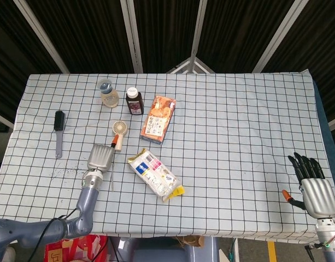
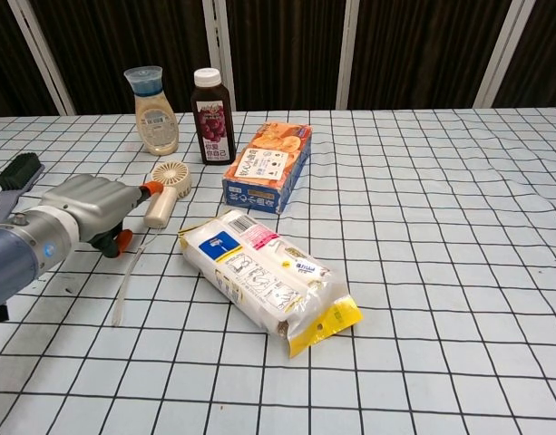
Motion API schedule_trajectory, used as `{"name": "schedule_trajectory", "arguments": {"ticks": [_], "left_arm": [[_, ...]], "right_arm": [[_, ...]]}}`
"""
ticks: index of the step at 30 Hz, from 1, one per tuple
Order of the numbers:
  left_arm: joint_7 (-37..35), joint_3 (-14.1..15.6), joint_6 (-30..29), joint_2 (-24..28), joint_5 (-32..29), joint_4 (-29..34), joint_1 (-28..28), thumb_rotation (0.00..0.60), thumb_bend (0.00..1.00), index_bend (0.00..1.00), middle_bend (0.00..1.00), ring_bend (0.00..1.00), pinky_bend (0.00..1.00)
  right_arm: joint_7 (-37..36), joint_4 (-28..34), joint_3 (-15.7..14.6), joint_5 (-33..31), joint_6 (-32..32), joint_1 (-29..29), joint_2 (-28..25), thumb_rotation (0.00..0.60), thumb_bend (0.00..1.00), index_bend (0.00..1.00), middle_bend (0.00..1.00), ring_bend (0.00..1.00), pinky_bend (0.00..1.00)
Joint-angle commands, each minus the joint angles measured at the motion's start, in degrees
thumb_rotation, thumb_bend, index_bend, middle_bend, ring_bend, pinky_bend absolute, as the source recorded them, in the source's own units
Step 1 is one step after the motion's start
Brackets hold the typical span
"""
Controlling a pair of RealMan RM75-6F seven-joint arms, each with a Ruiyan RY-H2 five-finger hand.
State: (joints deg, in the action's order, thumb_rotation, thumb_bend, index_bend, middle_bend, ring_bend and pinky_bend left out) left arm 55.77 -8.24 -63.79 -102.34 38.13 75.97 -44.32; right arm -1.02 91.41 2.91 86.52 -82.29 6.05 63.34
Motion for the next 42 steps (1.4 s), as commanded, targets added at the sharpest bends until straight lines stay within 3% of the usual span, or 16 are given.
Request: {"name": "schedule_trajectory", "arguments": {"ticks": [1,7,15,21,29,32,34,40,42], "left_arm": [[0.4,0.3,0.5,-0.1,-0.7,-0.3,0.0,0.600,0.81,0.09,0.90,0.74,0.75],[1.3,-0.1,1.5,0.3,-3.1,0.5,-0.4,0.600,0.81,0.13,0.90,0.74,0.75],[0.6,-0.9,0.6,1.2,-3.2,2.5,-0.8,0.600,0.81,0.11,0.90,0.73,0.75],[-5.2,-2.0,-3.2,2.5,3.9,4.6,0.0,0.600,0.80,0.00,0.88,0.71,0.75],[-14.8,-2.9,-9.5,7.5,14.9,11.8,3.2,0.600,0.74,0.00,0.78,0.62,0.72],[-16.8,-1.8,-11.6,10.3,18.0,15.3,5.1,0.600,0.62,0.00,0.68,0.53,0.65],[-18.1,-0.2,-13.5,12.9,20.4,18.2,7.1,0.600,0.53,0.00,0.56,0.44,0.55],[-22.8,6.5,-18.9,20.3,27.1,25.0,14.4,0.600,0.23,0.00,0.13,0.08,0.14],[-25.4,9.9,-20.8,23.0,30.7,26.3,17.3,0.600,0.19,0.00,0.07,0.03,0.08]], "right_arm": [[0.0,0.0,0.0,0.0,0.0,0.0,0.0,0.600,0.28,0.01,0.00,0.00,0.00],[0.1,0.0,0.0,0.0,0.0,0.0,0.0,0.600,0.28,0.01,0.00,0.00,0.00],[0.1,0.0,0.0,0.0,-0.1,0.0,0.0,0.600,0.28,0.01,0.00,0.00,0.00],[0.1,0.0,0.0,0.0,-0.1,0.0,0.0,0.600,0.28,0.01,0.00,0.00,0.00],[0.5,0.0,0.0,0.0,-0.1,0.0,0.1,0.600,0.28,0.01,0.00,0.00,0.00],[0.6,0.0,0.0,0.0,-0.2,-0.1,0.2,0.600,0.28,0.01,0.00,0.00,0.00],[0.7,-0.1,0.0,0.0,-0.2,-0.1,0.2,0.600,0.28,0.01,0.00,0.00,0.00],[1.1,-0.1,0.1,0.0,-0.4,-0.1,0.4,0.600,0.28,0.01,0.00,0.00,0.00],[1.3,-0.1,0.1,0.0,-0.4,-0.1,0.4,0.600,0.28,0.01,0.00,0.00,0.00]]}}
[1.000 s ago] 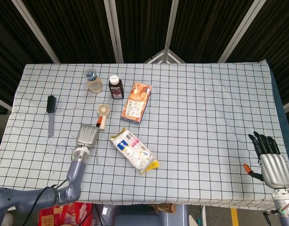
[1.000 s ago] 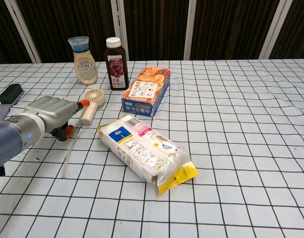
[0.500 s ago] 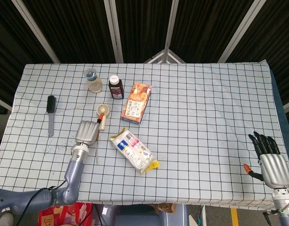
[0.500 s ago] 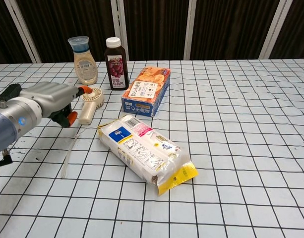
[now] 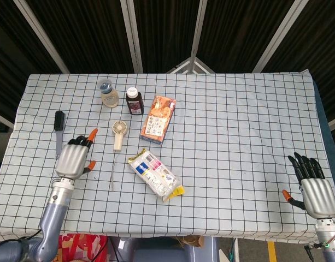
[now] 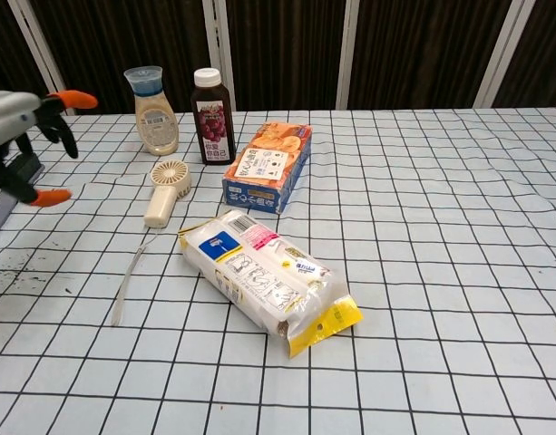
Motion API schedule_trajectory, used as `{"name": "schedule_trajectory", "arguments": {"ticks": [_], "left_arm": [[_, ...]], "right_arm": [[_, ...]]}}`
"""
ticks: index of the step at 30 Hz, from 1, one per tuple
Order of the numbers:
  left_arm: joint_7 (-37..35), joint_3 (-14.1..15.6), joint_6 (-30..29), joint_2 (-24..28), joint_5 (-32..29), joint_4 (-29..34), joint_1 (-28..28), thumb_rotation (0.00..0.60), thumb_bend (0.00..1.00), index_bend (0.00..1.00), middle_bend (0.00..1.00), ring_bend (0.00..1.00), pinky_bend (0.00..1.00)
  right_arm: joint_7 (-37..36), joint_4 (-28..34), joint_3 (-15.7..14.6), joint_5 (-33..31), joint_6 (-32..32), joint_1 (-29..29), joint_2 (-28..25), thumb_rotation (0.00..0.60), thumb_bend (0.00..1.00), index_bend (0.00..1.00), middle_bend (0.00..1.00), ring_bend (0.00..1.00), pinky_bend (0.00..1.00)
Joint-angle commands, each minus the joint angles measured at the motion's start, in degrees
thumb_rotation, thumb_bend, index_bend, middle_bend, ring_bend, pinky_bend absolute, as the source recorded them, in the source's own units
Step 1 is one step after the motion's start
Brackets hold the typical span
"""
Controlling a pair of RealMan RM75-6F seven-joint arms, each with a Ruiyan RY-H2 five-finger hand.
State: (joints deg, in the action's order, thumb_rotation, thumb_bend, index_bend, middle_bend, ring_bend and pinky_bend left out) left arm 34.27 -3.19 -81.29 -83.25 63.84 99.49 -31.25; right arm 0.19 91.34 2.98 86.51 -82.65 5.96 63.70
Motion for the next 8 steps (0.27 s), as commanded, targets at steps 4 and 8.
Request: {"name": "schedule_trajectory", "arguments": {"ticks": [4,8], "left_arm": [[-10.4,9.7,-7.6,7.7,12.1,2.6,9.7,0.600,0.15,0.00,0.00,0.00,0.00],[-14.3,13.9,-12.8,10.8,18.8,-0.1,14.9,0.600,0.15,0.00,0.00,0.00,0.00]], "right_arm": [[0.7,0.2,0.1,-0.1,-0.1,0.0,0.2,0.600,0.28,0.01,0.00,0.00,0.00],[1.3,0.4,0.2,-0.1,-0.3,0.0,0.3,0.600,0.28,0.01,0.00,0.00,0.00]]}}
